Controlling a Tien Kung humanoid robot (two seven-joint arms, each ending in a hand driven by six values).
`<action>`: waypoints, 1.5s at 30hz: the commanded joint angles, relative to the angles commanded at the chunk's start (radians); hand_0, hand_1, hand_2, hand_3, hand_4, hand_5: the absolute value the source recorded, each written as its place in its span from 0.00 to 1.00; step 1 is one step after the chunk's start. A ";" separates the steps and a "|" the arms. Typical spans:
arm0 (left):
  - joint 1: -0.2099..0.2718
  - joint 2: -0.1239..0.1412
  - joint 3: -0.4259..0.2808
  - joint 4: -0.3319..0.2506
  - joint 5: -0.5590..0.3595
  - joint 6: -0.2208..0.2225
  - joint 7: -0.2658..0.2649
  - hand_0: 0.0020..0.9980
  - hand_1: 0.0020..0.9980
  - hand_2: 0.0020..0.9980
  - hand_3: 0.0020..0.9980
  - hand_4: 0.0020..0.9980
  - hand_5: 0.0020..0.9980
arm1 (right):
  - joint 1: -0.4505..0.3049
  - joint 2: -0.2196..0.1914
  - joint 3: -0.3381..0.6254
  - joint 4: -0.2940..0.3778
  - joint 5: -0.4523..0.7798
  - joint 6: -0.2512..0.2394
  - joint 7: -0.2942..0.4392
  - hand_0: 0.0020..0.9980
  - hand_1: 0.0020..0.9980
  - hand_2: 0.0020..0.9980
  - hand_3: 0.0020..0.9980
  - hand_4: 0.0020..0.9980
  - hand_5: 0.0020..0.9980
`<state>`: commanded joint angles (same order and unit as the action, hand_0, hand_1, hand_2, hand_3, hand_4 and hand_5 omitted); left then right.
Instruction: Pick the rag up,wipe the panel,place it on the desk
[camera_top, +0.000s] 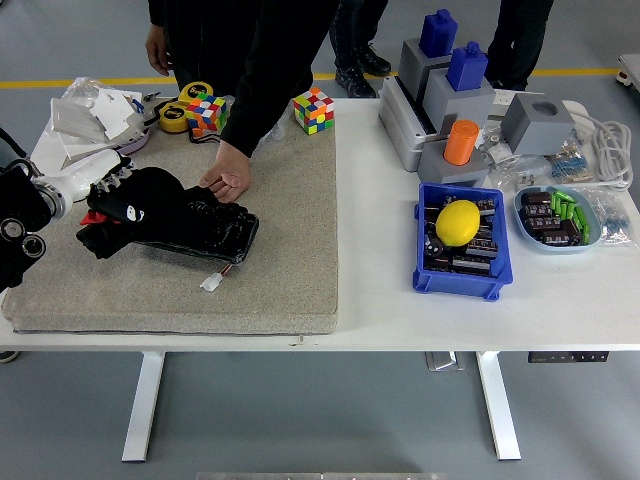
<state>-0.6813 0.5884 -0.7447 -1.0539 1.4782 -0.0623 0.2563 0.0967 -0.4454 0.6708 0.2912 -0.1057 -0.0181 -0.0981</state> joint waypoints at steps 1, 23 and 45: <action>0.002 0.002 0.000 0.005 -0.001 0.001 -0.001 0.27 0.31 0.42 0.60 0.68 0.03 | 0.000 0.000 0.004 0.001 -0.003 0.000 0.000 0.73 0.68 0.68 0.59 1.00 0.51; 0.013 0.063 -0.076 0.096 0.007 0.019 -0.027 0.27 0.31 0.42 0.60 0.68 0.03 | 0.000 0.000 0.025 0.019 -0.030 -0.003 0.000 0.73 0.68 0.68 0.59 1.00 0.51; -0.005 -0.004 -0.018 0.099 -0.010 0.022 -0.019 0.27 0.30 0.42 0.60 0.67 0.04 | 0.008 -0.003 0.020 0.026 -0.037 -0.004 0.004 0.73 0.68 0.68 0.59 1.00 0.51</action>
<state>-0.6866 0.5844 -0.7630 -0.9545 1.4681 -0.0406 0.2376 0.1051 -0.4486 0.6904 0.3173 -0.1426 -0.0226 -0.0946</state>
